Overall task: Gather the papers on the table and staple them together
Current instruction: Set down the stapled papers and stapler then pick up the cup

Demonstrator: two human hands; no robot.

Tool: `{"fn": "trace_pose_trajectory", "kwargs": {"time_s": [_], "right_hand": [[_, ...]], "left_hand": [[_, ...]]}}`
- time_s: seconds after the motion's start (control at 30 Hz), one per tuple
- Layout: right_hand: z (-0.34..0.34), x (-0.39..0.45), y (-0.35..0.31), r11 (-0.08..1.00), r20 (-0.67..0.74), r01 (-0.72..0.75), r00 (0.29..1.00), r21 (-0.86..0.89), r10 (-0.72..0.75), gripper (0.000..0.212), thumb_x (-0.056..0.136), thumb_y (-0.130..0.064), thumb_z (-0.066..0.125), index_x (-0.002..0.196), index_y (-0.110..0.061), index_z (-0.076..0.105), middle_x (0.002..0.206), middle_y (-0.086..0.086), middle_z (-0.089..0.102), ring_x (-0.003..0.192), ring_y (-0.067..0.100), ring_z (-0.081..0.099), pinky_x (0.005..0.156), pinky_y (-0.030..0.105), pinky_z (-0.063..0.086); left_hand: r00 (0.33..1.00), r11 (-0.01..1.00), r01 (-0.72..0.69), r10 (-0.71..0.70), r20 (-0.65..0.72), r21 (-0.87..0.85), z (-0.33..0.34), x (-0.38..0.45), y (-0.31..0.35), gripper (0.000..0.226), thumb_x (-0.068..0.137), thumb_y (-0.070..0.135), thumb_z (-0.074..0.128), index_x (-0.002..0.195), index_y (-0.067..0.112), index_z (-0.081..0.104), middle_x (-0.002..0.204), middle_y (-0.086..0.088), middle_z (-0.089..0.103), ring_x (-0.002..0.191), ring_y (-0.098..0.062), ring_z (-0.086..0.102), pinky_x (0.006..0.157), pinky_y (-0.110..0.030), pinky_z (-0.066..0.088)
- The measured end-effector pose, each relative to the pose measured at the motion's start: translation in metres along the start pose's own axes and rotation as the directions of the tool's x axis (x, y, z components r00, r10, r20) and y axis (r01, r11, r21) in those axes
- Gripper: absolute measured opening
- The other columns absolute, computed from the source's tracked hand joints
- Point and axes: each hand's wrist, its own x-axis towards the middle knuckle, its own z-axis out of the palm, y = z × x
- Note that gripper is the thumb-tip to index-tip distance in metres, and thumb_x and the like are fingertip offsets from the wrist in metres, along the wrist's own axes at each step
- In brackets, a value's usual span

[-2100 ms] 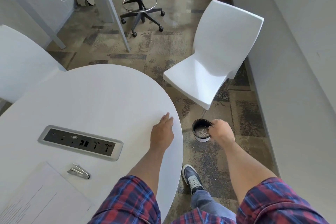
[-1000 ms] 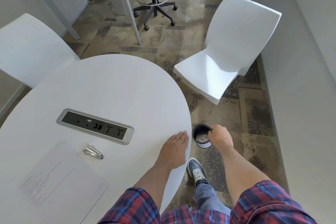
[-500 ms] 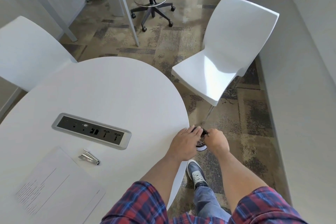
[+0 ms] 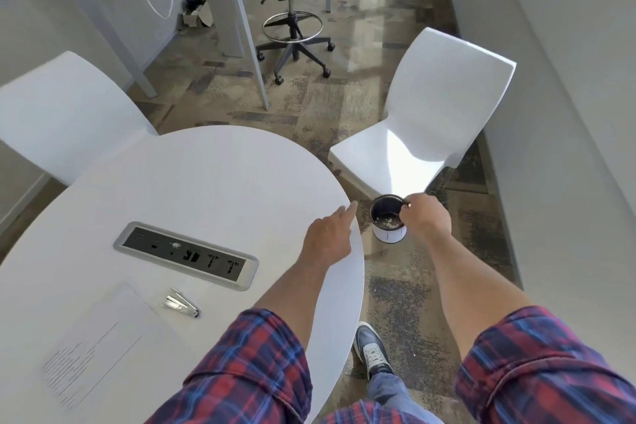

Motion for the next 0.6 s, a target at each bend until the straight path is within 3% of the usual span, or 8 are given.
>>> {"fn": "trace_pose_trajectory", "kwargs": {"time_s": [0.07, 0.17, 0.33, 0.43, 0.5, 0.6], "right_hand": [[-0.01, 0.0, -0.015, 0.999, -0.012, 0.044, 0.999, 0.024, -0.044, 0.02, 0.091, -0.015, 0.052, 0.09, -0.015, 0.073, 0.076, 0.005, 0.071, 0.068, 0.026, 0.068, 0.059, 0.03, 0.054], [-0.017, -0.001, -0.037, 0.99, -0.007, 0.123, 0.992, 0.062, -0.123, 0.023, 0.091, -0.016, 0.052, 0.094, -0.016, 0.075, 0.083, 0.006, 0.073, 0.077, 0.029, 0.069, 0.065, 0.032, 0.056], [-0.005, -0.007, -0.071, 0.961, 0.028, 0.241, 0.969, 0.136, -0.247, 0.022, 0.092, -0.014, 0.054, 0.091, -0.013, 0.076, 0.082, 0.008, 0.072, 0.08, 0.03, 0.069, 0.069, 0.034, 0.058], [0.006, -0.014, -0.093, 0.936, 0.058, 0.3, 0.947, 0.183, -0.315, 0.021, 0.095, -0.013, 0.055, 0.09, -0.016, 0.075, 0.079, 0.008, 0.07, 0.079, 0.03, 0.066, 0.068, 0.033, 0.054], [0.014, -0.016, -0.105, 0.922, 0.075, 0.323, 0.936, 0.213, -0.345, 0.021, 0.096, -0.015, 0.057, 0.082, -0.015, 0.072, 0.074, 0.008, 0.069, 0.077, 0.031, 0.067, 0.072, 0.037, 0.059], [0.028, -0.018, -0.122, 0.901, 0.118, 0.337, 0.918, 0.272, -0.379, 0.02, 0.095, -0.017, 0.06, 0.086, -0.009, 0.076, 0.066, 0.005, 0.069, 0.071, 0.027, 0.068, 0.069, 0.034, 0.058]], "left_hand": [[0.999, 0.999, -0.015, 0.016, -0.037, 0.038, -0.008, -0.001, -0.008, 0.071, 0.102, 0.022, 0.05, 0.162, 0.026, 0.013, 0.137, -0.003, 0.057, 0.1, -0.033, 0.069, 0.082, -0.046, 0.058], [0.995, 0.996, -0.031, 0.039, -0.092, 0.081, -0.018, -0.004, -0.02, 0.069, 0.103, 0.025, 0.05, 0.162, 0.033, 0.014, 0.127, -0.003, 0.059, 0.094, -0.031, 0.069, 0.076, -0.043, 0.057], [0.99, 0.999, -0.012, 0.017, -0.142, 0.038, -0.035, -0.013, -0.04, 0.056, 0.104, 0.023, 0.05, 0.157, 0.032, 0.034, 0.147, -0.009, 0.055, 0.106, -0.036, 0.069, 0.083, -0.046, 0.058], [0.982, 0.999, 0.03, -0.028, -0.189, 0.011, -0.043, -0.025, -0.054, 0.033, 0.098, 0.016, 0.052, 0.128, 0.03, 0.057, 0.124, 0.001, 0.067, 0.093, -0.034, 0.07, 0.069, -0.042, 0.057], [0.983, 0.996, 0.088, -0.085, -0.166, 0.01, -0.047, -0.032, -0.065, 0.017, 0.096, 0.015, 0.051, 0.107, 0.026, 0.057, 0.103, 0.002, 0.07, 0.088, -0.032, 0.068, 0.064, -0.038, 0.051], [0.973, 0.984, 0.177, -0.178, -0.144, -0.023, -0.05, -0.044, -0.082, 0.013, 0.099, 0.019, 0.05, 0.107, 0.023, 0.06, 0.098, -0.002, 0.072, 0.089, -0.031, 0.066, 0.067, -0.038, 0.05]]}}
